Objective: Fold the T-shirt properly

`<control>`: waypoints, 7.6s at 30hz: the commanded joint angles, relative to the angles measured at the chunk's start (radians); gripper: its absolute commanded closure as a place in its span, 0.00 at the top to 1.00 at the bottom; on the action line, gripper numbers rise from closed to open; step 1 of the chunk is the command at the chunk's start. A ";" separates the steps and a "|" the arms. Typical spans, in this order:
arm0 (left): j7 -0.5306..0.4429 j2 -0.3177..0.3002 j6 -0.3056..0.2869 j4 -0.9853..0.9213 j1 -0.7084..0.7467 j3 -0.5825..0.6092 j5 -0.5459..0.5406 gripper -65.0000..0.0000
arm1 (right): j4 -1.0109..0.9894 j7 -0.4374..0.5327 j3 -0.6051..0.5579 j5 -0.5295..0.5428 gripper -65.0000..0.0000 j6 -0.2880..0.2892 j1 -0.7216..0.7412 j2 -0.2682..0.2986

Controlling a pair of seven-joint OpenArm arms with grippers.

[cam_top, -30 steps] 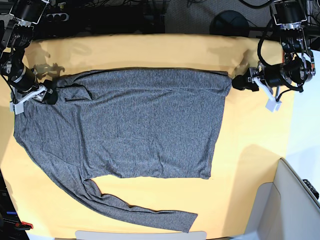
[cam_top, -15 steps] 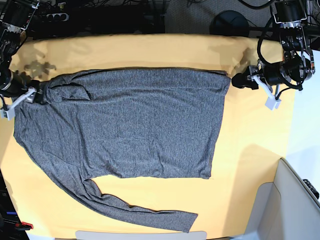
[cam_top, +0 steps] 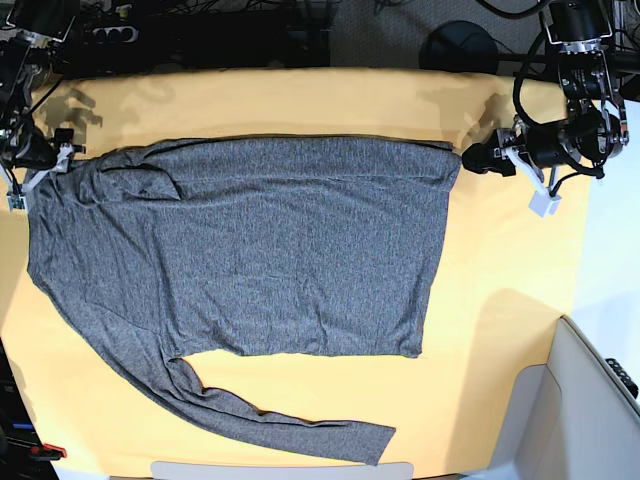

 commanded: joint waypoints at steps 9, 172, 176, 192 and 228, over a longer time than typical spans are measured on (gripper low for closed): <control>0.005 -0.019 0.002 0.016 0.011 -0.005 -0.019 0.37 | 0.118 0.005 0.243 -0.001 0.58 0.000 -0.096 -0.051; 0.005 0.062 0.000 -0.213 -0.089 0.092 -0.117 0.41 | -0.362 -0.078 0.763 0.321 0.00 0.005 0.364 -0.352; 0.005 0.081 0.000 -0.171 -0.073 0.098 -0.113 0.40 | -0.362 -0.078 0.763 0.321 0.00 0.005 0.356 -0.352; 0.005 0.031 0.000 -0.099 -0.017 0.092 -0.113 0.01 | -0.256 -0.079 0.670 0.329 0.00 0.005 0.257 -0.347; 0.005 -0.010 0.000 0.108 0.249 -0.023 -0.107 0.01 | 0.062 -0.107 0.648 0.331 0.00 0.005 -0.041 -0.267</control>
